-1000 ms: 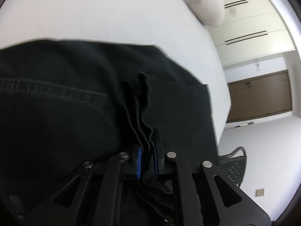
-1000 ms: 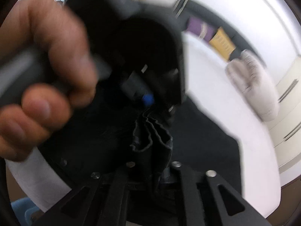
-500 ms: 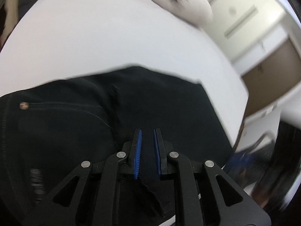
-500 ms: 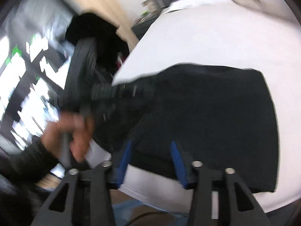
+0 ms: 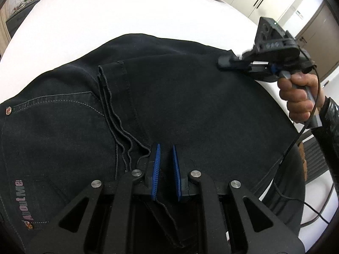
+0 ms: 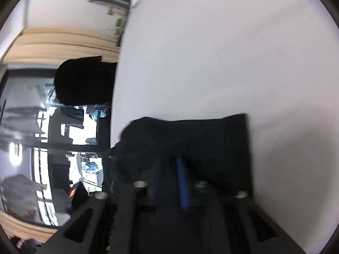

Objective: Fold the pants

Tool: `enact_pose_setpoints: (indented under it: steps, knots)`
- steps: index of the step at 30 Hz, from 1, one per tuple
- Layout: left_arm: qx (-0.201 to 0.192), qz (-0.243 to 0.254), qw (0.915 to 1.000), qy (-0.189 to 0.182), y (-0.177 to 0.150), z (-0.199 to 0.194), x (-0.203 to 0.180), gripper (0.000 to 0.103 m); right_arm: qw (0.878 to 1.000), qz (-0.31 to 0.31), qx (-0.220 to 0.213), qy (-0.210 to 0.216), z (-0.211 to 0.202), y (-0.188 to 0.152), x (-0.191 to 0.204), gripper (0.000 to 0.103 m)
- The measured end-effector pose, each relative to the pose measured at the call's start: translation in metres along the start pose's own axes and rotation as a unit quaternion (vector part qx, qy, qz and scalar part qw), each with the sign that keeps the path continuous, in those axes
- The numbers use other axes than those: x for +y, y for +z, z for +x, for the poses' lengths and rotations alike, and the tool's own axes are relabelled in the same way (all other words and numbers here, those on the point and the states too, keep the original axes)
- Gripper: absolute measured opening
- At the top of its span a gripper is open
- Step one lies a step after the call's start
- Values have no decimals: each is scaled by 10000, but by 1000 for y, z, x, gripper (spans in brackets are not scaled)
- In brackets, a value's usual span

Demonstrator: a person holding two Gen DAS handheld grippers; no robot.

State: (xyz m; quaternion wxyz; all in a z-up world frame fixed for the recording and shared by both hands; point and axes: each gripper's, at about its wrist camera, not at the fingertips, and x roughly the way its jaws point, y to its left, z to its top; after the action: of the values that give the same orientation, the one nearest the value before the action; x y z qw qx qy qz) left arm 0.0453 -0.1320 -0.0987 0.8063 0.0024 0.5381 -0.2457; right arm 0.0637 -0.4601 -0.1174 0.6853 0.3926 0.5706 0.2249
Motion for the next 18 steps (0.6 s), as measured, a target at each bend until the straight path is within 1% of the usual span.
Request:
enact_pose_setpoints:
  steps: [2, 5, 7, 8, 10, 11, 12, 14, 15, 18]
  knots:
    - [-22, 12, 10000, 25, 3, -1, -6, 12, 9999, -79, 39, 109, -5, -10, -1, 1]
    - [-54, 59, 9999, 83, -1, 0, -18, 12, 9994, -264, 226, 35, -15, -29, 5, 1]
    - [-79, 68, 9999, 102, -3, -2, -18, 12, 9986, -346, 402, -83, -20, -53, 11, 2]
    - [-87, 69, 9999, 98, -10, -7, -7, 12, 9982, -373, 465, -114, -25, -66, 11, 2]
    - [-103, 54, 9999, 100, -11, -8, -6, 12, 9975, -439, 538, -132, -27, -90, 15, 2]
    - [-110, 58, 9999, 107, -13, -7, -6, 12, 9975, -459, 529, -132, -31, -102, 16, 2]
    - [-119, 57, 9998, 113, -13, -5, -9, 12, 9976, -443, 517, -106, -31, -106, 21, 2]
    - [-133, 53, 9998, 114, -16, -9, -4, 12, 9981, -391, 464, -115, -40, -128, 17, 3]
    - [-138, 52, 9998, 111, -17, -18, 2, 12, 9983, -359, 440, -123, -43, -133, 15, 3]
    - [-152, 41, 9998, 98, -21, -16, 9, 12, 9994, -152, 323, -19, -47, -142, 7, 3]
